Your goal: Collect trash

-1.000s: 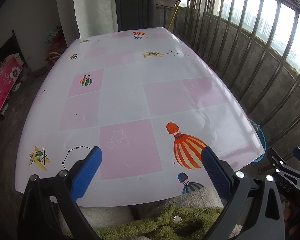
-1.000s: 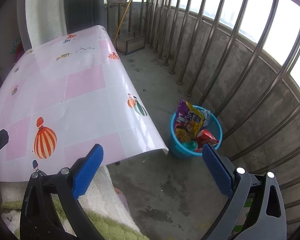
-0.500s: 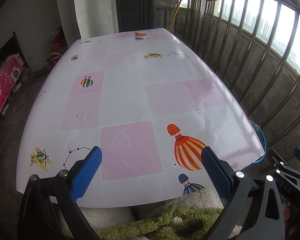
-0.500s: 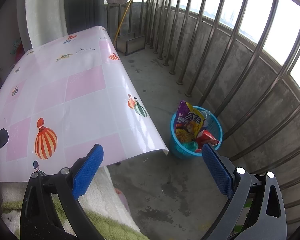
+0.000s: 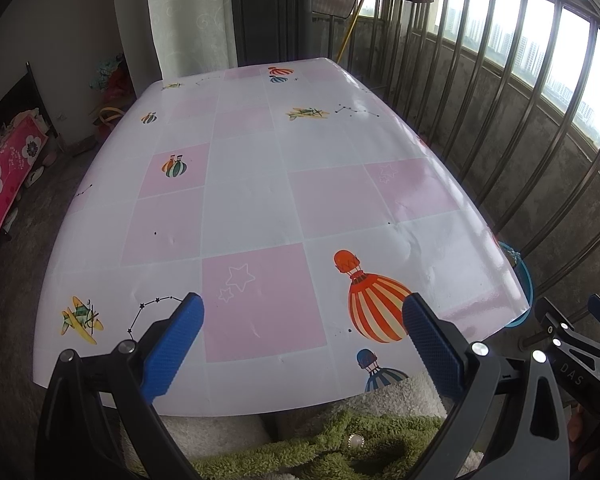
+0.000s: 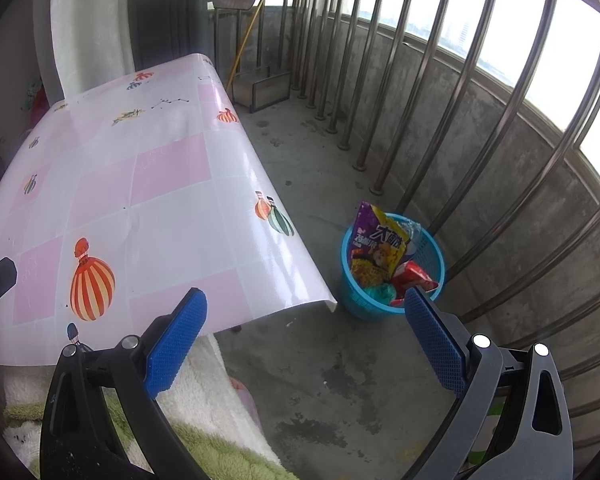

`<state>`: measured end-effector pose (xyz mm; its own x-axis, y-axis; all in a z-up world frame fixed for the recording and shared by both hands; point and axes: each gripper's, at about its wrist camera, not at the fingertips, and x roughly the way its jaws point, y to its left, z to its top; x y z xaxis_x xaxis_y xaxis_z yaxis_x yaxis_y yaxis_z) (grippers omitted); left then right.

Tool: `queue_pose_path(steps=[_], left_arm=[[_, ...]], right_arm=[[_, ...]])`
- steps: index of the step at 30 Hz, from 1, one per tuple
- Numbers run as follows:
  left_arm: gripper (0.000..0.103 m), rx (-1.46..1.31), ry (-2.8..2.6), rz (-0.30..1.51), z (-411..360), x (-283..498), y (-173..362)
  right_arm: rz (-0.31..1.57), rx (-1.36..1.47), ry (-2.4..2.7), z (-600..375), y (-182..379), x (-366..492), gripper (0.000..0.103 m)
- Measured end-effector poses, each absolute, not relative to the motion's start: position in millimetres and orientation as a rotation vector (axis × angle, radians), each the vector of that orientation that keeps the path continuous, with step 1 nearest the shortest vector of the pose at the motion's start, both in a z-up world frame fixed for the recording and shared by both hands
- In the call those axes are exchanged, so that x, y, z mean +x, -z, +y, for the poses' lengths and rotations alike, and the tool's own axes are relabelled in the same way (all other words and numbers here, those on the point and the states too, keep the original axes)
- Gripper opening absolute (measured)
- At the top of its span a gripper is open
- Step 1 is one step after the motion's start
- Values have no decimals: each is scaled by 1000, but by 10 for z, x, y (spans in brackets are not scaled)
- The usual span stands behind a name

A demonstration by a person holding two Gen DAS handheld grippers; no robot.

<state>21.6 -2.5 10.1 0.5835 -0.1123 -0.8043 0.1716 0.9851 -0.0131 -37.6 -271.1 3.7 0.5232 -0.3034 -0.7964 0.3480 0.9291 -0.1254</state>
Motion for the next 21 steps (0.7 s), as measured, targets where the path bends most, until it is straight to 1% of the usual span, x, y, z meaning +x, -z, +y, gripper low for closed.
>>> queue_pose_path(steps=[21], left_arm=[[97,69,166,934,-29,212,-99]], right_arm=[[942,54,391,-2688,-48,-369,95]])
